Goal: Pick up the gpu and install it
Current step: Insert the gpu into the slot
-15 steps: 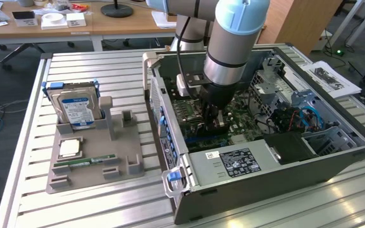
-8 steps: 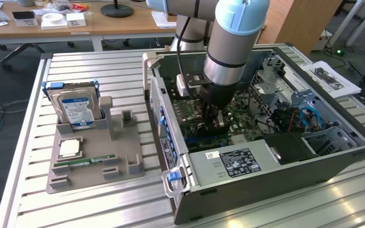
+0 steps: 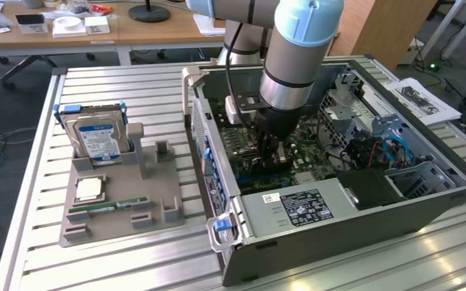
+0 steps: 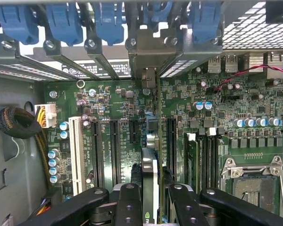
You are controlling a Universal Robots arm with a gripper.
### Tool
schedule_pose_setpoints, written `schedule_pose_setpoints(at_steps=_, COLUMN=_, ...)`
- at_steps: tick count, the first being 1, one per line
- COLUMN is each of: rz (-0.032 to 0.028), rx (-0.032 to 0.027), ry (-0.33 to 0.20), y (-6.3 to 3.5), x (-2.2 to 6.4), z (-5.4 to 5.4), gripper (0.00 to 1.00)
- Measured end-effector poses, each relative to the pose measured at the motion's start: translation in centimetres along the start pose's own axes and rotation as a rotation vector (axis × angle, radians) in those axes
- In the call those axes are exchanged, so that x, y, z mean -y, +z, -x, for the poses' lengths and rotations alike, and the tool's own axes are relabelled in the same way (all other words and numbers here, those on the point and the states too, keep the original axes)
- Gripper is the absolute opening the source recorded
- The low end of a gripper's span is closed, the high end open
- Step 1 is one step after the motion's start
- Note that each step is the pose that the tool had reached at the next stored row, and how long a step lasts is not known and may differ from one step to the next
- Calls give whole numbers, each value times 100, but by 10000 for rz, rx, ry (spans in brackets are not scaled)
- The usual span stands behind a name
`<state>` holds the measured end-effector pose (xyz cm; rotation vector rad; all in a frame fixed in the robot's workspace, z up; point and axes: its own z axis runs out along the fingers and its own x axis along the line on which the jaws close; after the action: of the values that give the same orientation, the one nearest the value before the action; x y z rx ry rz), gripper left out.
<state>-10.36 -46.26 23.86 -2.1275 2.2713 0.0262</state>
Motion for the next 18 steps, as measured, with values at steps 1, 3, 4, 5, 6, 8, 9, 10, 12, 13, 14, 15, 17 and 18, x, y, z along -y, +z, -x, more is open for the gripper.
schedule_pose_setpoints(at_steps=1, rz=2, rx=-2, ry=0, y=-1, x=0, z=0, gripper=27)
schedule_pose_setpoints(at_steps=3, rz=4, rx=-7, ry=0, y=-4, x=0, z=0, gripper=27)
schedule_pose_setpoints(at_steps=4, rz=4, rx=-8, ry=0, y=-4, x=0, z=-1, gripper=27)
schedule_pose_setpoints(at_steps=5, rz=4, rx=-8, ry=0, y=-3, x=0, z=0, gripper=27)
schedule_pose_setpoints(at_steps=6, rz=4, rx=-8, ry=0, y=-4, x=0, z=0, gripper=27)
schedule_pose_setpoints(at_steps=8, rz=4, rx=-8, ry=0, y=-4, x=0, z=0, gripper=27)
schedule_pose_setpoints(at_steps=9, rz=5, rx=-7, ry=1, y=-3, x=-1, z=0, gripper=27)
schedule_pose_setpoints(at_steps=10, rz=8, rx=-8, ry=4, y=-4, x=-2, z=0, gripper=27)
schedule_pose_setpoints(at_steps=12, rz=5, rx=-9, ry=3, y=-4, x=-2, z=-1, gripper=33)
schedule_pose_setpoints(at_steps=13, rz=4, rx=-8, ry=2, y=-4, x=-1, z=0, gripper=40)
schedule_pose_setpoints(at_steps=14, rz=4, rx=-9, ry=1, y=-4, x=-1, z=0, gripper=40)
schedule_pose_setpoints(at_steps=15, rz=4, rx=-9, ry=1, y=-6, x=0, z=0, gripper=40)
schedule_pose_setpoints(at_steps=17, rz=5, rx=-11, ry=1, y=-43, x=0, z=1, gripper=46)
schedule_pose_setpoints(at_steps=18, rz=5, rx=-10, ry=1, y=-73, x=0, z=2, gripper=46)
